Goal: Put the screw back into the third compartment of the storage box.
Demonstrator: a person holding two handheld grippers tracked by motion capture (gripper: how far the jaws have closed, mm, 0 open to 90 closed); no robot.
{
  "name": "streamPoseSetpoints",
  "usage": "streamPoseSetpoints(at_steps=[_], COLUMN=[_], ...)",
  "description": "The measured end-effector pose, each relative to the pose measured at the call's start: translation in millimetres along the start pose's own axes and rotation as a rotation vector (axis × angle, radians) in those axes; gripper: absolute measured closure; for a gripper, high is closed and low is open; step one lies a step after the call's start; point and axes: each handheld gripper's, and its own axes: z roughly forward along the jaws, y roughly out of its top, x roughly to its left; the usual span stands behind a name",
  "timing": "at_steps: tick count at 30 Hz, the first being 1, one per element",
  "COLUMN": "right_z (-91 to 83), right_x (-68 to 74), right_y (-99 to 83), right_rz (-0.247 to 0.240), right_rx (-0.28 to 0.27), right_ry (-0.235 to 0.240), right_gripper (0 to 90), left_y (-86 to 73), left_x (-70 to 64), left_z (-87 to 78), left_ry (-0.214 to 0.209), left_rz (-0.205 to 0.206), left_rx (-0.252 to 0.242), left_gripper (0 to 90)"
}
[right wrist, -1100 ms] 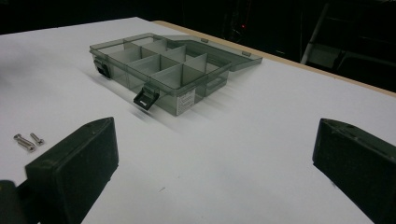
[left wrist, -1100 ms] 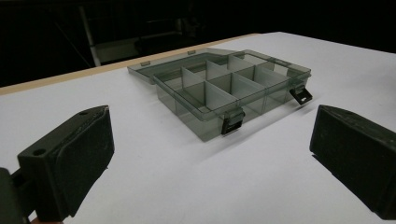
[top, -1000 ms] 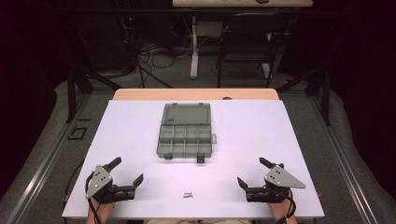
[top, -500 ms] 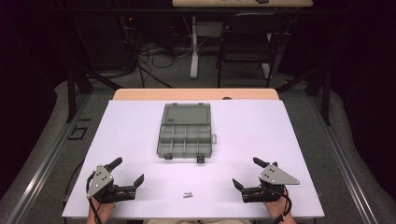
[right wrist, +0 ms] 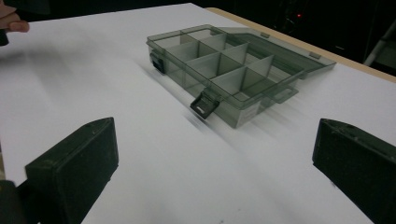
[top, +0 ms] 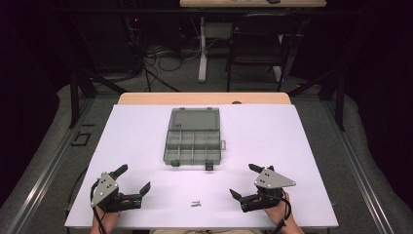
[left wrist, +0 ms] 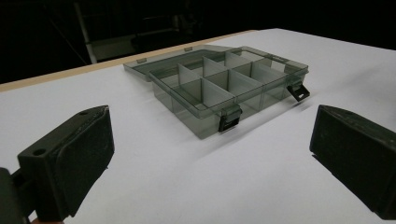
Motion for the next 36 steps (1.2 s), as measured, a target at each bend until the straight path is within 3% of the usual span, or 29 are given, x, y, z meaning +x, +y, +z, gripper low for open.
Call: streamPoseSetpoints(at_steps=[4,25,36], right_z=[9.8,40.4,57.2], right_x=[5.5,17.4,27.7], right_y=[5.5,27.7,38.9], right_rz=[-0.016,-0.013,-0.039], right_rx=[0.016,0.108,0.189], right_ry=[0.052,0.202,0.287], right_gripper=[0.0,0.0,0.0], left_y=[0.1,-0.3,-0.4], left_x=[-0.2,0.4,0.5], left_z=[0.1,0.0,0.4], left_ry=[0.0,0.0,-0.003], left_rz=[0.0,-0.003,-0.001], left_rx=[-0.001,0.002,0.008], left_gripper=[0.0,0.0,0.0])
